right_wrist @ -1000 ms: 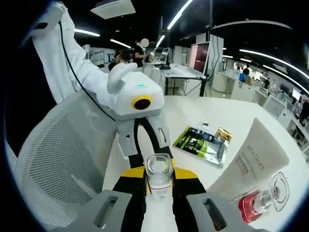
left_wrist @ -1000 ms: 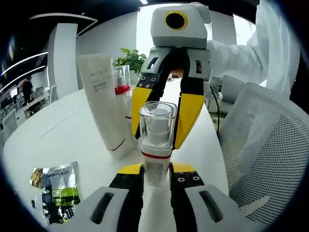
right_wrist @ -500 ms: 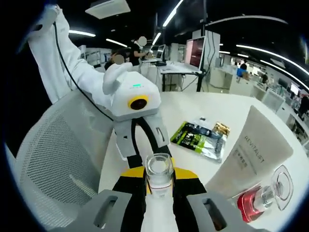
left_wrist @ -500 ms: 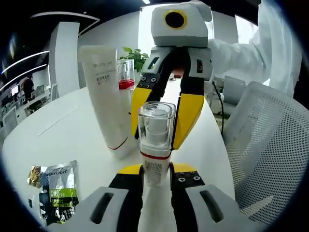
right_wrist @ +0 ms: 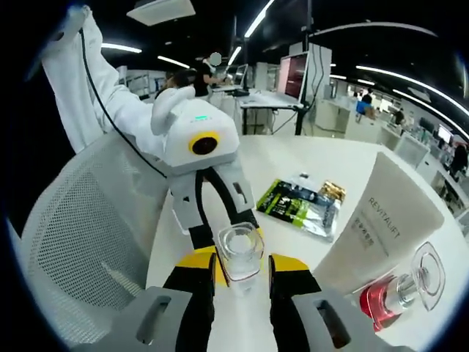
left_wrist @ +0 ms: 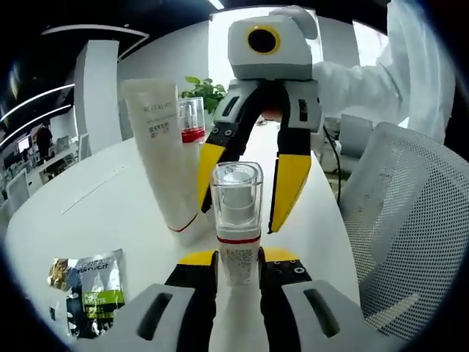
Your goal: Arrange the skincare products in the storage area until every visible bottle or jar stands upright without overlapping.
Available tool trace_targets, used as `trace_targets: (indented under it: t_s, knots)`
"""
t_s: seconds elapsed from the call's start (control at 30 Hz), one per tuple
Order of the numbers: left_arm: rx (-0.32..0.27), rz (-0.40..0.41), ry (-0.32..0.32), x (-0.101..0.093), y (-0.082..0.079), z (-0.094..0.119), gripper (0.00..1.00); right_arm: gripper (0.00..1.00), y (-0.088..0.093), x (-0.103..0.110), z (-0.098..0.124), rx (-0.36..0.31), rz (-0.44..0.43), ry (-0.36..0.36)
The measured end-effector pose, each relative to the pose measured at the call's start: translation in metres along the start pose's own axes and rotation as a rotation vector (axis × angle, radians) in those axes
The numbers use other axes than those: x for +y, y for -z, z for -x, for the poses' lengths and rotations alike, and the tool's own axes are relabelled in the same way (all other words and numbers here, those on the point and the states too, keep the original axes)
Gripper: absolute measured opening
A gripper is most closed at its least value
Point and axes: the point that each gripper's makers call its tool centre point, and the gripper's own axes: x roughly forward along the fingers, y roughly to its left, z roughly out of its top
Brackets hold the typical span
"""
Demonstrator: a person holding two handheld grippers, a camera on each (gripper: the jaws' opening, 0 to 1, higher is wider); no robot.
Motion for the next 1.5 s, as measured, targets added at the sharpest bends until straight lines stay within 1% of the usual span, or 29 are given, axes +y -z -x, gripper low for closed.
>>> trace_targets:
  t_s: [0.2,0.37,0.47,0.53,0.63,0.7,0.73,0.8,0.87,0.93,0.97,1.03,1.1,1.13,1.2,1.37,1.5]
  knots:
    - [0.018,0.018,-0.027,0.002,0.000,0.005,0.19,0.20,0.003,-0.004,0.005,-0.001,0.005,0.026]
    - [0.055,0.024,-0.055,0.002,0.006,0.011,0.18,0.19,0.003,0.005,0.009,0.007,0.008,0.050]
    - [0.085,0.045,-0.055,0.000,0.010,0.013,0.14,0.18,0.011,0.006,0.013,0.022,0.001,0.062]
    - [0.099,0.051,-0.057,-0.001,0.012,0.013,0.12,0.17,0.013,0.007,0.013,0.028,-0.010,0.069]
    - [0.126,0.068,-0.053,-0.006,0.015,0.011,0.08,0.13,0.024,0.009,0.012,0.046,-0.043,0.082]
    - [0.141,0.076,-0.054,-0.008,0.016,0.009,0.09,0.11,0.034,0.009,0.010,0.076,-0.069,0.107]
    - [0.152,0.084,-0.060,-0.009,0.016,0.009,0.08,0.09,0.042,0.008,0.007,0.094,-0.090,0.127]
    - [0.187,0.115,-0.052,-0.013,0.020,0.008,0.07,0.03,0.049,0.008,0.003,0.106,-0.122,0.148]
    - [0.190,0.115,-0.050,-0.015,0.020,0.006,0.06,0.00,0.055,0.009,0.000,0.117,-0.141,0.154]
    - [0.202,0.117,-0.063,-0.013,0.022,0.005,0.07,0.00,0.060,0.009,-0.004,0.123,-0.149,0.164]
    - [0.205,0.118,-0.066,-0.012,0.022,0.004,0.08,0.00,0.061,0.008,-0.005,0.123,-0.163,0.181]
    - [0.215,0.129,-0.070,-0.011,0.023,0.003,0.08,0.00,0.063,0.006,-0.008,0.117,-0.198,0.197]
    - [0.233,0.132,-0.080,-0.012,0.025,0.003,0.09,0.00,0.064,0.004,-0.010,0.113,-0.210,0.215]
    - [0.241,0.136,-0.083,-0.012,0.025,0.003,0.09,0.00,0.067,0.002,-0.011,0.121,-0.218,0.228]
    - [0.247,0.147,-0.087,-0.012,0.026,0.002,0.10,0.00,0.070,0.000,-0.013,0.127,-0.219,0.232]
    - [0.254,0.164,-0.084,-0.012,0.025,-0.002,0.10,0.00,0.069,0.003,-0.016,0.122,-0.231,0.224]
    - [0.254,0.173,-0.094,-0.011,0.025,-0.006,0.09,0.00,0.068,-0.001,-0.015,0.109,-0.246,0.235]
